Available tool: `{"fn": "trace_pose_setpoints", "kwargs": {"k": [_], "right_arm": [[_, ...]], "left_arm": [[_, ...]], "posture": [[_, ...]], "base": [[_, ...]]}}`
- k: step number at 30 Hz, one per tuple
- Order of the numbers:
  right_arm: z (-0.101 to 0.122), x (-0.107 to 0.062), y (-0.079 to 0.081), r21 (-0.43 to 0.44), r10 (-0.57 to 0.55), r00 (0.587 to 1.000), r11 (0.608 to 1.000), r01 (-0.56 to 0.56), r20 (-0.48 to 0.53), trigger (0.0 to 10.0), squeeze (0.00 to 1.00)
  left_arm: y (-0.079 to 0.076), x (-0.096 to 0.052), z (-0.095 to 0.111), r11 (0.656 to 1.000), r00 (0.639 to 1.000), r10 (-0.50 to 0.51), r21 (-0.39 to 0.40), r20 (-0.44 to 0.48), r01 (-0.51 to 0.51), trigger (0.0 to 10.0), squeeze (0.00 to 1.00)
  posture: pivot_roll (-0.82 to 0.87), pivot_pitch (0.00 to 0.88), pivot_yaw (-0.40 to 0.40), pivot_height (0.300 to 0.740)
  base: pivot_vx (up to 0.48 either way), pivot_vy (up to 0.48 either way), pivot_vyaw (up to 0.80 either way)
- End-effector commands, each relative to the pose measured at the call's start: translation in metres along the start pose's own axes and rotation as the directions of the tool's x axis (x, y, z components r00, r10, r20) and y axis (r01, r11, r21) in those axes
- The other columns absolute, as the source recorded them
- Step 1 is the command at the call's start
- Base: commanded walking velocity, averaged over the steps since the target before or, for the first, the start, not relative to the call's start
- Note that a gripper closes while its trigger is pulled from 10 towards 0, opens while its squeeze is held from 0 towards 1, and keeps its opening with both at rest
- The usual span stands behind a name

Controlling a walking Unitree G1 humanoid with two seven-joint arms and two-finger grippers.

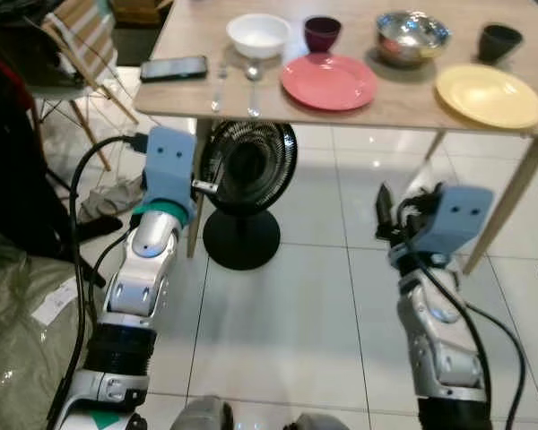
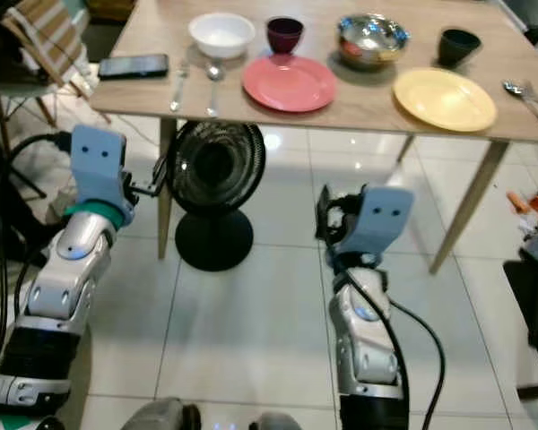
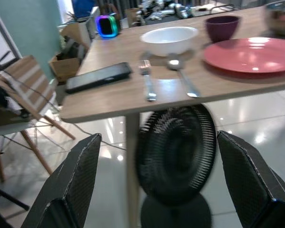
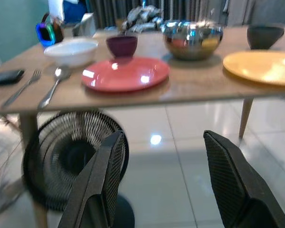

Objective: Setting the table

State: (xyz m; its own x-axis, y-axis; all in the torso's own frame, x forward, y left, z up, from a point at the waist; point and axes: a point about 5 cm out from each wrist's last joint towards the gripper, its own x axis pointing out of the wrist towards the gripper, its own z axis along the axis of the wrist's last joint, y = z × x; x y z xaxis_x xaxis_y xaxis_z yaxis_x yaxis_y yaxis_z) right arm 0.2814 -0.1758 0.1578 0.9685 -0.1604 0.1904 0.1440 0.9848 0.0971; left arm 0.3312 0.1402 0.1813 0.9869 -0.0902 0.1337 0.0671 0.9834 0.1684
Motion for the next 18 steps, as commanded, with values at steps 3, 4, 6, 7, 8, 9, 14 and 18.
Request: {"fn": "trace_pose_setpoints", "kwargs": {"k": [3, 4, 6, 7, 8, 9, 14, 18], "right_arm": [[-0.003, 0.0008, -0.0083, -0.026, -0.05, 0.999, 0.998, 0.05, -0.007, 10.0, 0.0], [-0.0026, 0.0013, -0.0113, -0.031, -0.059, 0.998, 0.998, 0.059, -0.005, 10.0, 0.0], [-0.0023, 0.0016, -0.0145, -0.035, -0.068, 0.998, 0.997, 0.068, -0.004, 10.0, 0.0], [-0.0023, 0.0016, -0.0145, -0.035, -0.068, 0.998, 0.997, 0.068, -0.004, 10.0, 0.0], [-0.0022, 0.0015, -0.0148, -0.035, -0.069, 0.998, 0.997, 0.069, -0.003, 10.0, 0.0], [-0.0023, 0.0014, -0.0149, -0.036, -0.07, 0.998, 0.997, 0.07, -0.003, 10.0, 0.0], [-0.003, 0.0006, -0.0143, -0.037, -0.073, 0.997, 0.997, 0.073, -0.005, 10.0, 0.0], [-0.0035, 0.0008, -0.0144, -0.038, -0.076, 0.997, 0.996, 0.076, -0.005, 10.0, 0.0]], "left_arm": [[0.0008, 0.001, -0.0027, 1.0, 1.0, 0.005, -0.002, -0.01, -0.005, 10.0, 0.0], [0.0006, 0.0013, -0.0024, 1.0, 1.0, 0.003, -0.002, -0.009, -0.003, 10.0, 0.0], [0.0004, 0.0016, -0.0024, 1.0, 1.0, 0.0, 0.0, -0.009, 0.0, 10.0, 0.0], [0.0004, 0.0016, -0.0024, 1.0, 1.0, 0.0, 0.0, -0.009, 0.0, 10.0, 0.0], [0.0005, 0.0016, -0.0025, 1.0, 1.0, -0.001, 0.0, -0.009, 0.001, 10.0, 0.0], [0.0003, 0.0018, -0.0026, 1.0, 1.0, -0.003, 0.001, -0.01, 0.003, 10.0, 0.0], [-0.0006, 0.002, -0.0026, 1.0, 1.0, -0.008, 0.001, -0.011, 0.008, 10.0, 0.0], [-0.0009, 0.0021, -0.0027, 1.0, 1.0, -0.01, 0.002, -0.011, 0.01, 10.0, 0.0]], "posture": [[-0.03, 0.0, 0.061, 0.74], [-0.03, 0.0, 0.064, 0.74], [-0.04, 0.0, 0.065, 0.74], [-0.04, 0.0, 0.065, 0.74], [-0.04, 0.0, 0.066, 0.74], [-0.04, 0.0, 0.066, 0.74], [-0.03, 0.0, 0.067, 0.74], [-0.03, 0.0, 0.067, 0.74]], "base": [[0.48, 0.0, 0.0], [0.48, 0.0, 0.0], [0.48, 0.0, 0.0], [0.48, 0.0, 0.0], [0.48, 0.0, 0.0], [0.48, 0.0, 0.0], [0.48, 0.0, 0.0], [0.48, 0.0, 0.0]]}}
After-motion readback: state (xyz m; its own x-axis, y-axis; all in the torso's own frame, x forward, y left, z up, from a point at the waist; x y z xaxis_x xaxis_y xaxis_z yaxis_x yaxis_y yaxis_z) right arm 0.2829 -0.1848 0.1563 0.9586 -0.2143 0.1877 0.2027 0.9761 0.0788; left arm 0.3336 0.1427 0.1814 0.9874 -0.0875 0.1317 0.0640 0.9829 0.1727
